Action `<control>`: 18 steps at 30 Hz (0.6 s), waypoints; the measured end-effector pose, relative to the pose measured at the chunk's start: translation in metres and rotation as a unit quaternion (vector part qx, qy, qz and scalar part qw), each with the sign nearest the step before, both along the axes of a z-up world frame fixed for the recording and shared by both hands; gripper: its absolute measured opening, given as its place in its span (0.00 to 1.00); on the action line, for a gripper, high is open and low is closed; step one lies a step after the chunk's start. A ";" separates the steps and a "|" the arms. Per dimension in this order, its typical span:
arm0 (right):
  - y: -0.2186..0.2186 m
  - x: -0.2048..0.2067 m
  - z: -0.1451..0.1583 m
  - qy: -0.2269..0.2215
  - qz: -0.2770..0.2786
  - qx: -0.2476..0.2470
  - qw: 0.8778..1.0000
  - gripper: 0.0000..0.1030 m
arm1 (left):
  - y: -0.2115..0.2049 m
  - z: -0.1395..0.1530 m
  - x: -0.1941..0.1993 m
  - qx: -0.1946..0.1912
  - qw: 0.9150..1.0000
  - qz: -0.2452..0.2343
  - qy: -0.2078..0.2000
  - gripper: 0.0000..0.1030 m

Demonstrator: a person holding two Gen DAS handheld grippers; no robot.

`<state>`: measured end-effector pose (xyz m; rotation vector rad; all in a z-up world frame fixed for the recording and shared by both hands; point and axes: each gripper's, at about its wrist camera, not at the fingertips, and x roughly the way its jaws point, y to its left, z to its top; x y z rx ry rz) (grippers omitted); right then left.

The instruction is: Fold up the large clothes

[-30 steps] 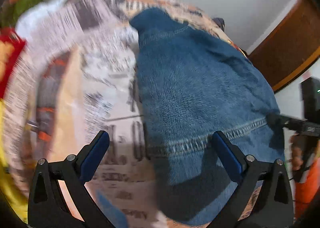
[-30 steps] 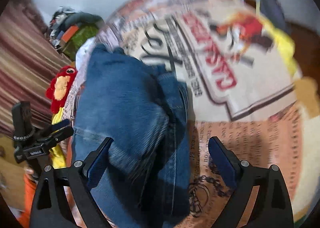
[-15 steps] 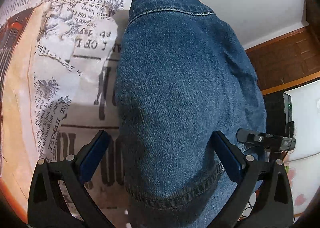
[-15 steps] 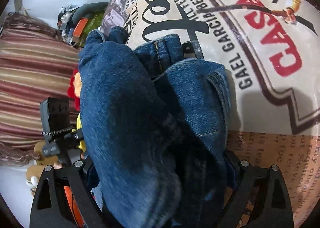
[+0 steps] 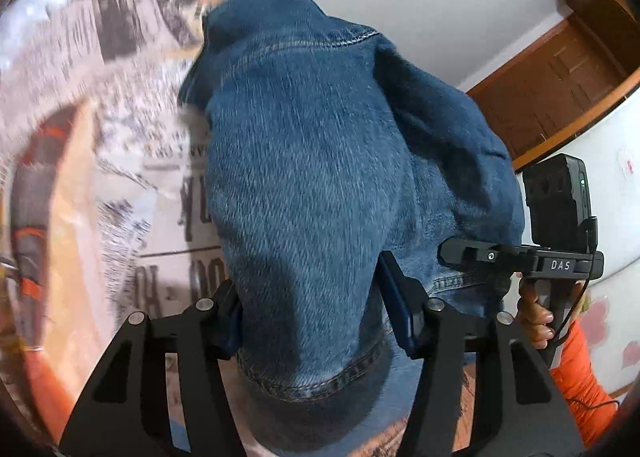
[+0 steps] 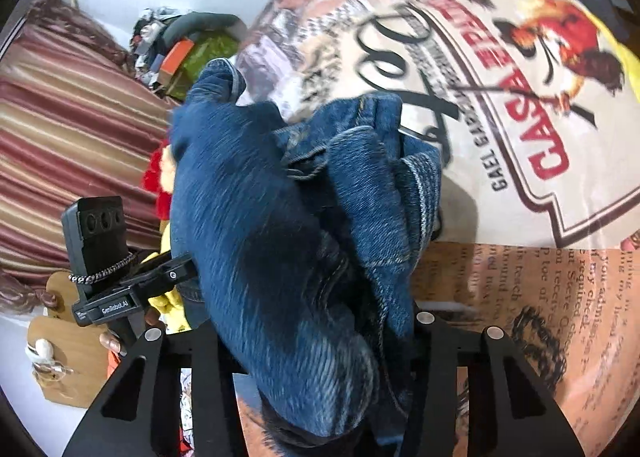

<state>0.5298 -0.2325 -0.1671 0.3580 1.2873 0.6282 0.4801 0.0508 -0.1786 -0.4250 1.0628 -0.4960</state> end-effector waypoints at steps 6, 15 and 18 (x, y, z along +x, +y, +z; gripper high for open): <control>0.033 -0.023 0.047 -0.046 0.020 0.004 0.999 0.42 | 0.027 0.044 -0.032 0.012 0.999 0.015 -0.043 0.55; 0.098 -0.052 0.077 -0.060 0.054 0.022 0.996 0.42 | 0.092 0.071 -0.081 0.032 0.996 0.051 -0.071 0.55; 0.124 -0.055 0.069 -0.044 0.064 0.025 0.997 0.42 | 0.111 0.067 -0.091 0.042 0.995 0.064 -0.065 0.55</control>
